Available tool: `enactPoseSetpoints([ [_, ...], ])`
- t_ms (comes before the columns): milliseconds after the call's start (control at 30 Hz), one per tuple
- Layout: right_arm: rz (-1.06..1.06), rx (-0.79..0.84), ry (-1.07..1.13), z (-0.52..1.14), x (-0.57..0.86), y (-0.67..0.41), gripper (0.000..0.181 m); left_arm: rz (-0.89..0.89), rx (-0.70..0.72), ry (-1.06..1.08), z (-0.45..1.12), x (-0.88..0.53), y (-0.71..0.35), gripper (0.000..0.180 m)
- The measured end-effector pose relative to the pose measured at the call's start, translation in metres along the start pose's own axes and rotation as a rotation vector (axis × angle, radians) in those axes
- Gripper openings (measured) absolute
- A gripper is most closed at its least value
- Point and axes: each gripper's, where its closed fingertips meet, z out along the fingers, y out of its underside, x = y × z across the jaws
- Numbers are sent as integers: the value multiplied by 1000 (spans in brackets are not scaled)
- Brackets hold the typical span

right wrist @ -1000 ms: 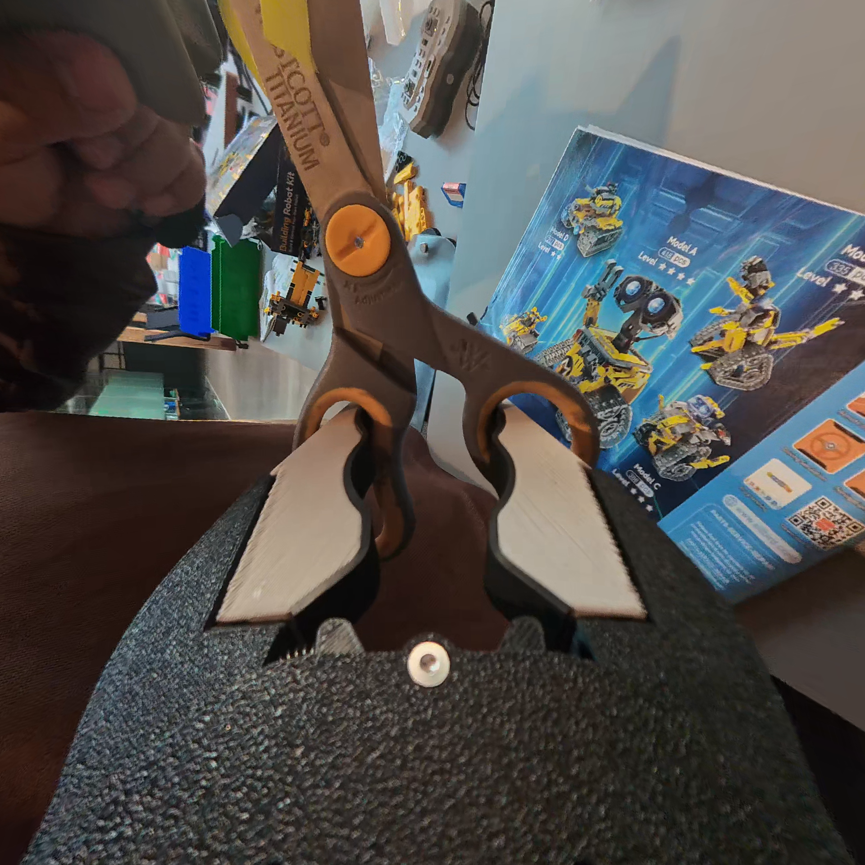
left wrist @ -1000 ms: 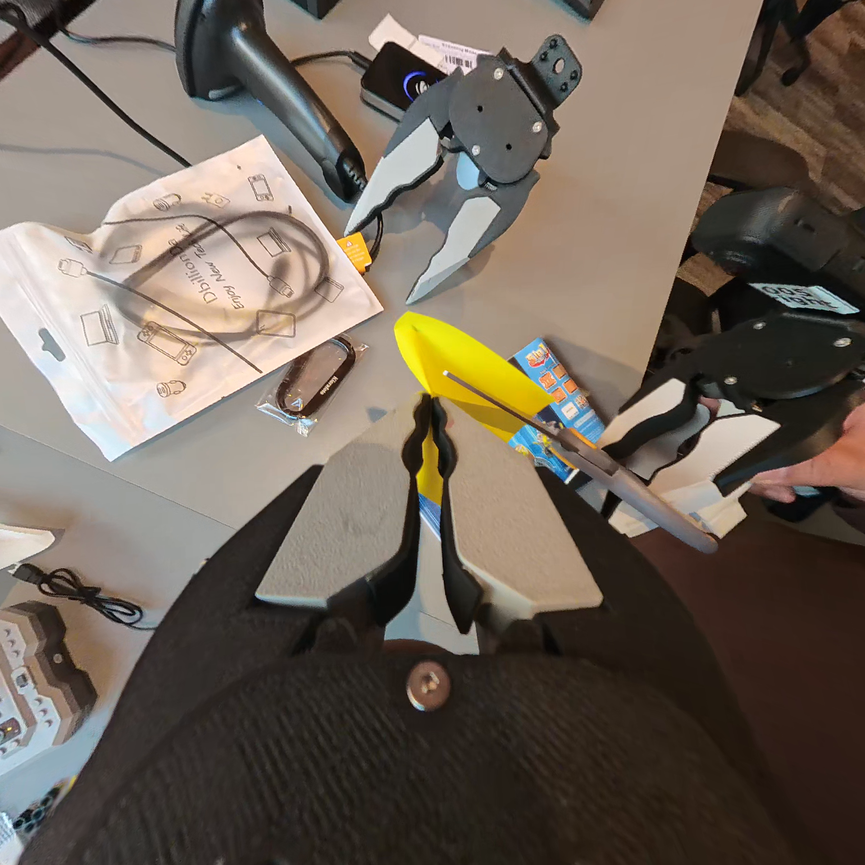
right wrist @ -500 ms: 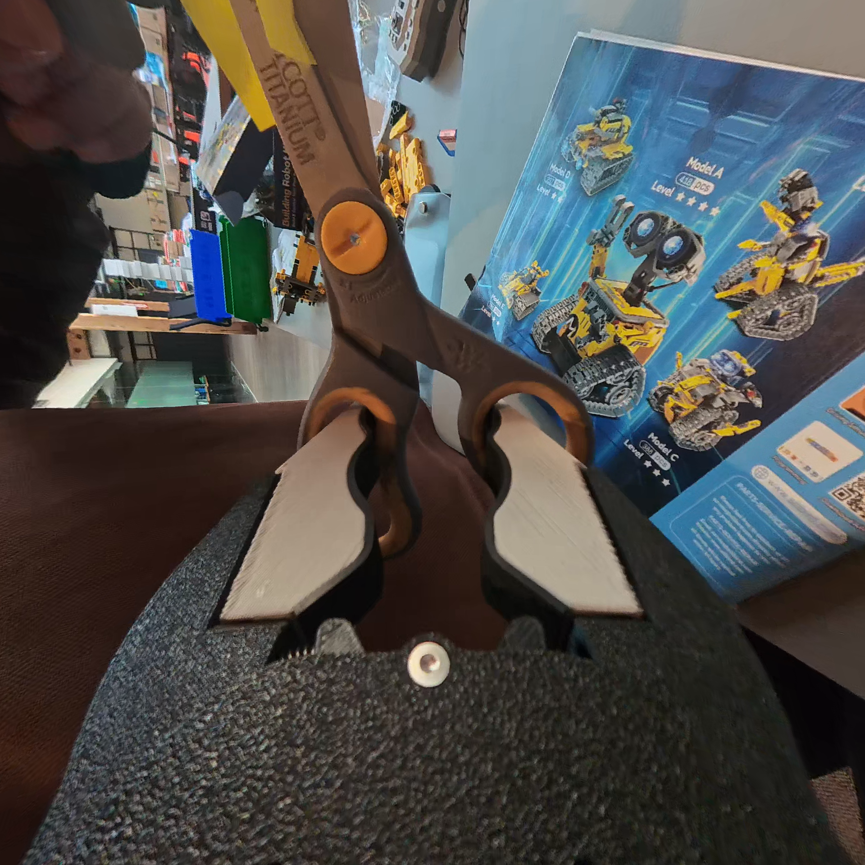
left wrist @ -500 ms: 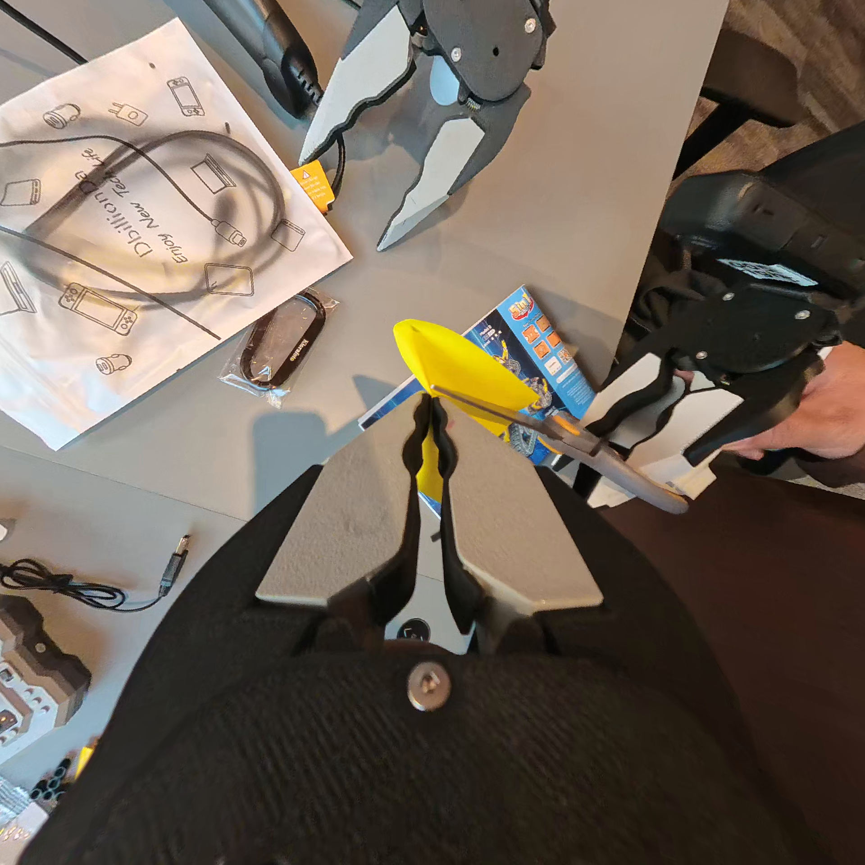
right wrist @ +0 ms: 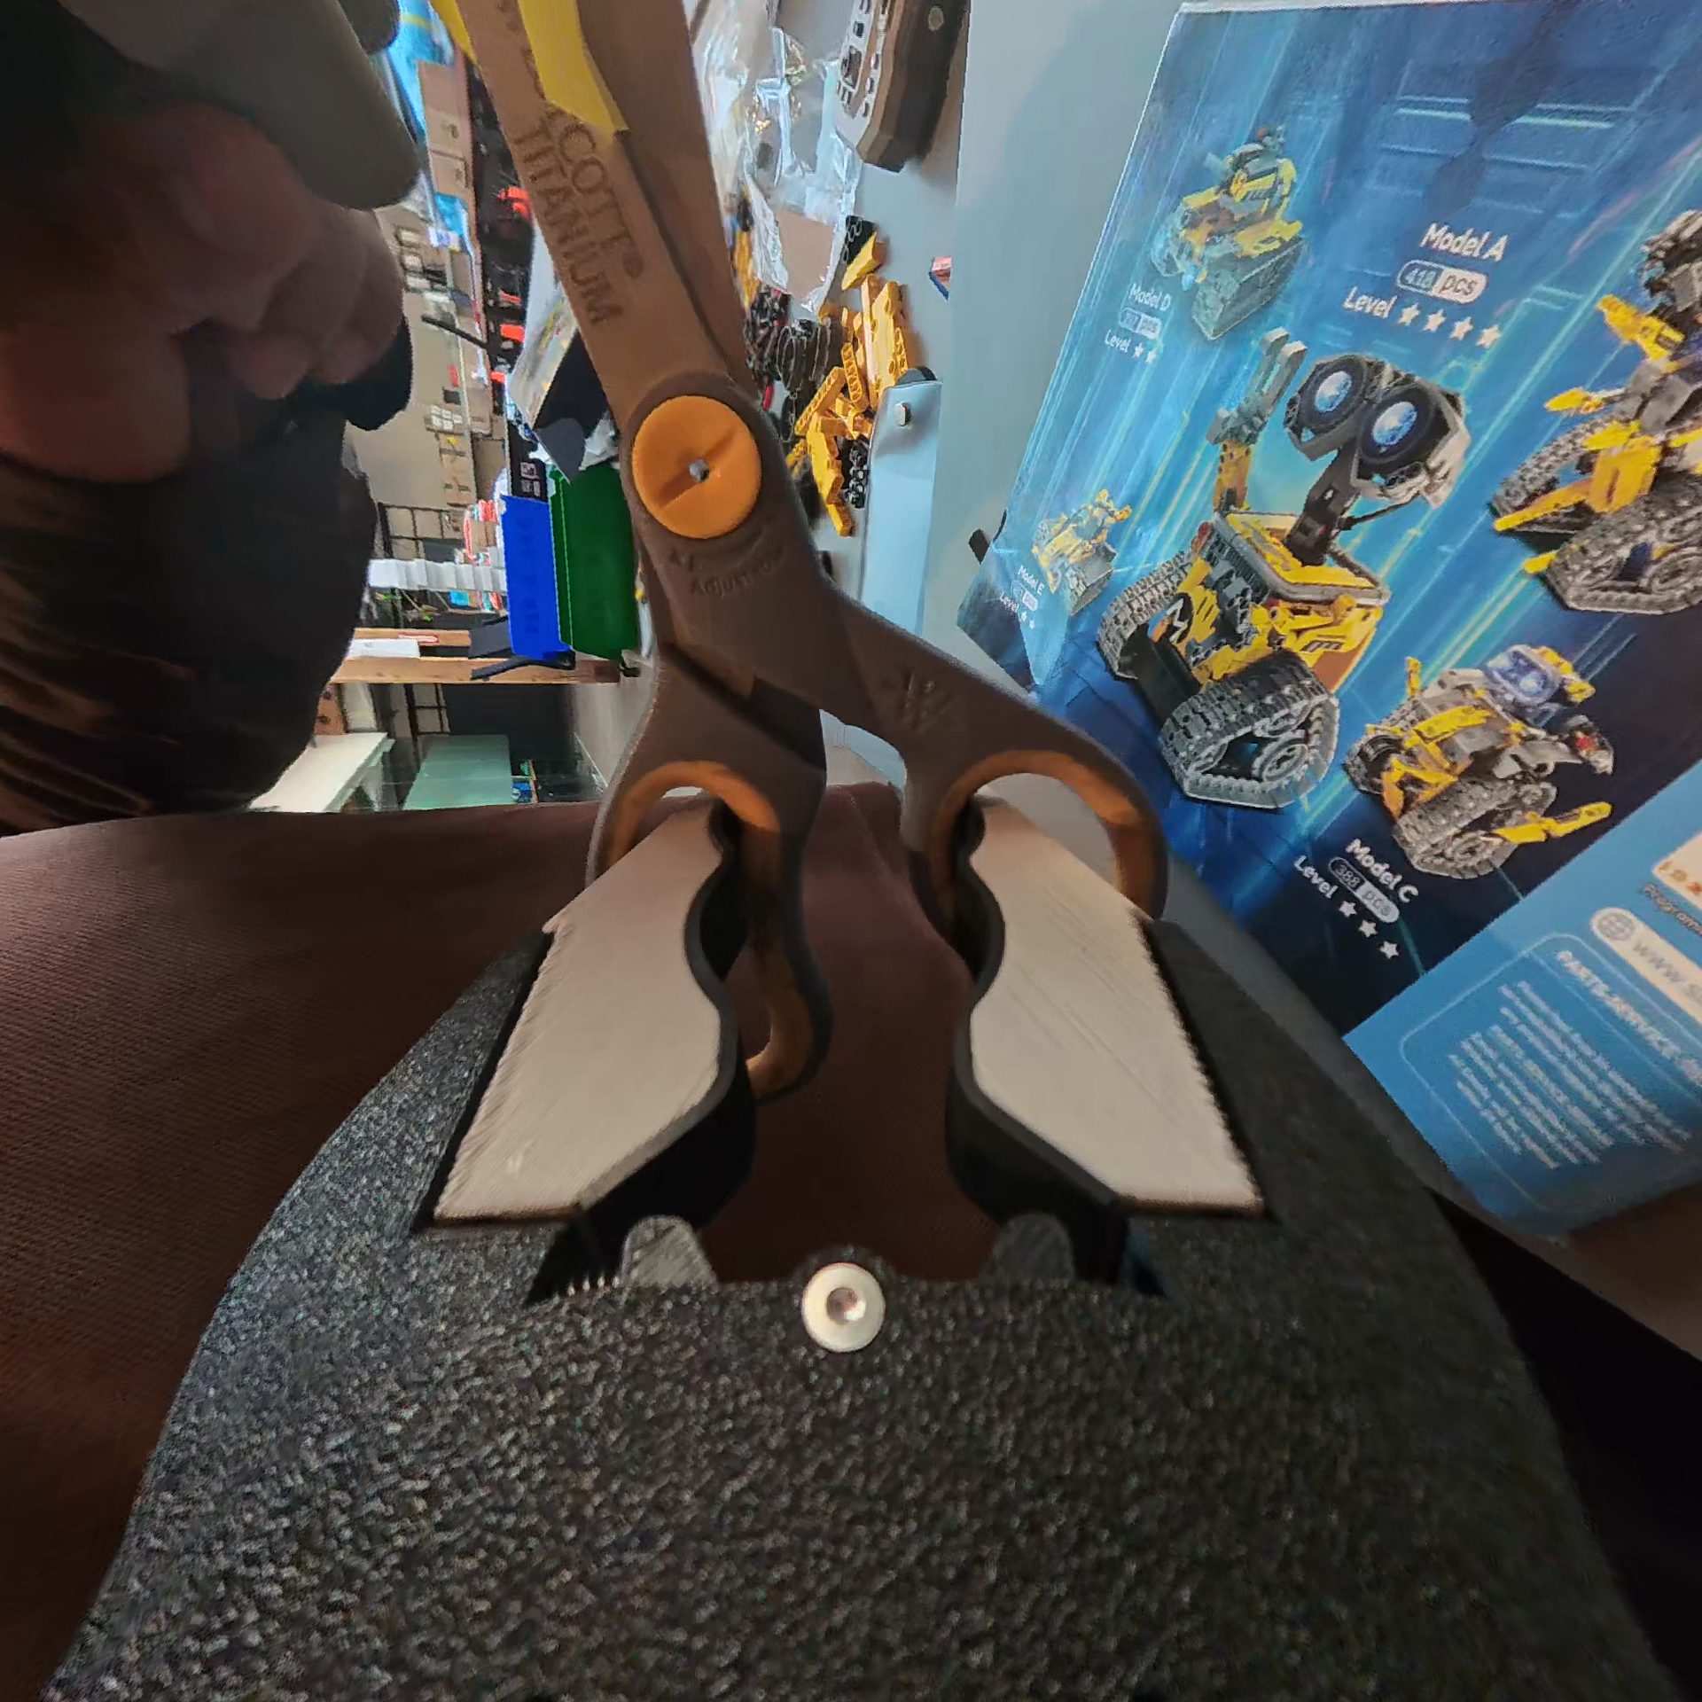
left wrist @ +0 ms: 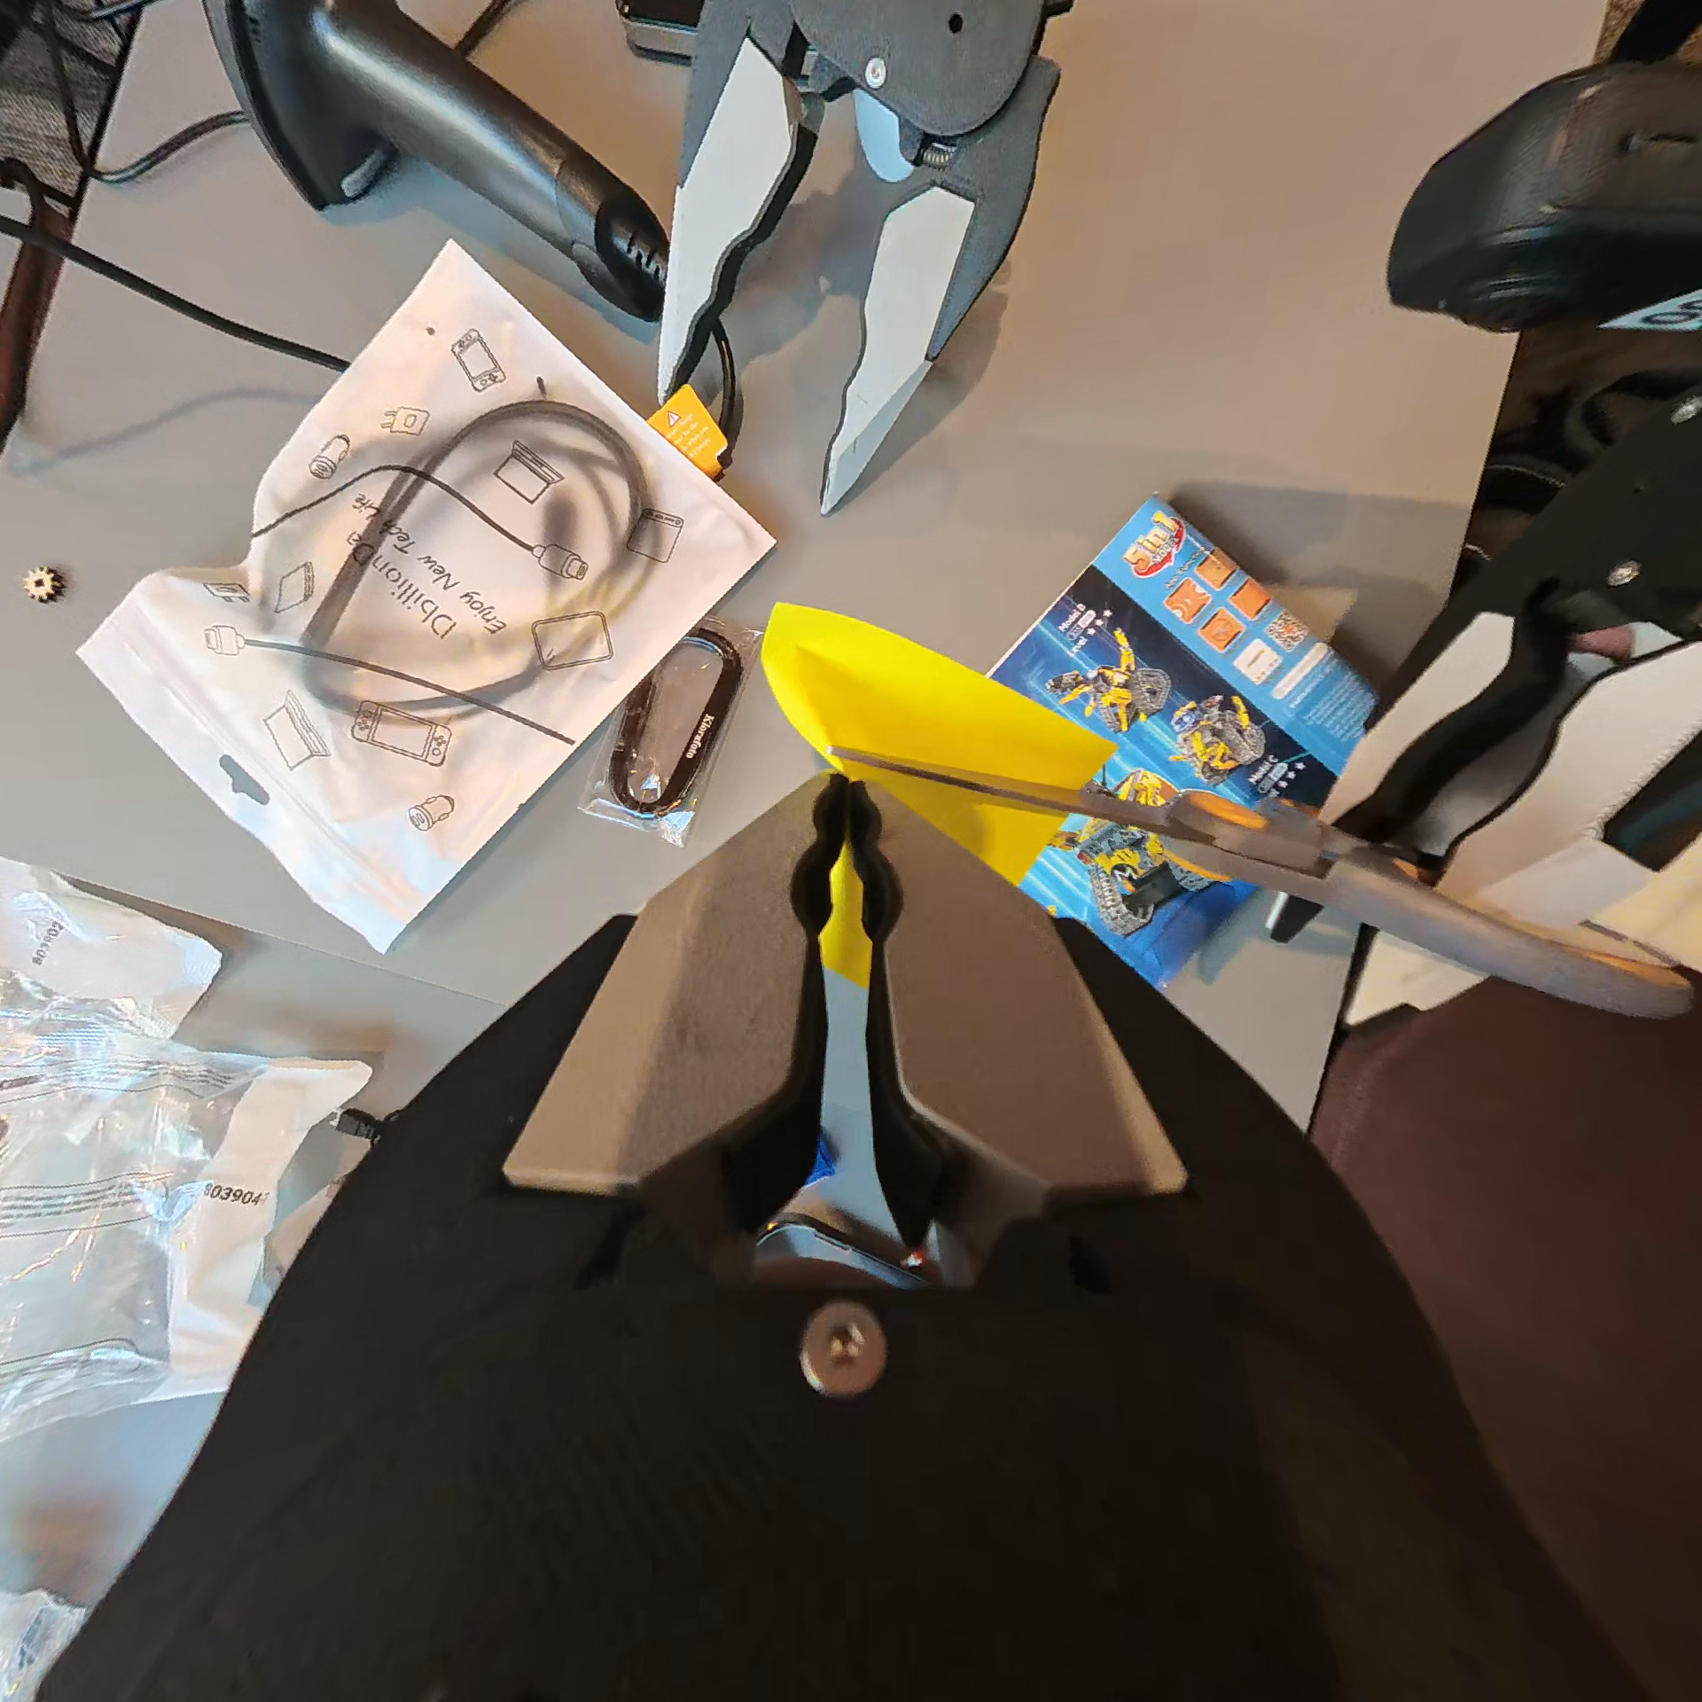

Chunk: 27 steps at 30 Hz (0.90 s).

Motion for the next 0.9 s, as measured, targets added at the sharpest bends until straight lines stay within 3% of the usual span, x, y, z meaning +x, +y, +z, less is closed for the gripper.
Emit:
enactPoseSetpoints([
  [500,35,42,-37,-8,-2,3,38,18,3,21,4,9,-10,0],
  [900,157,338,-64,-83,21,13,36,254,15,168,54,84,-101,0],
])
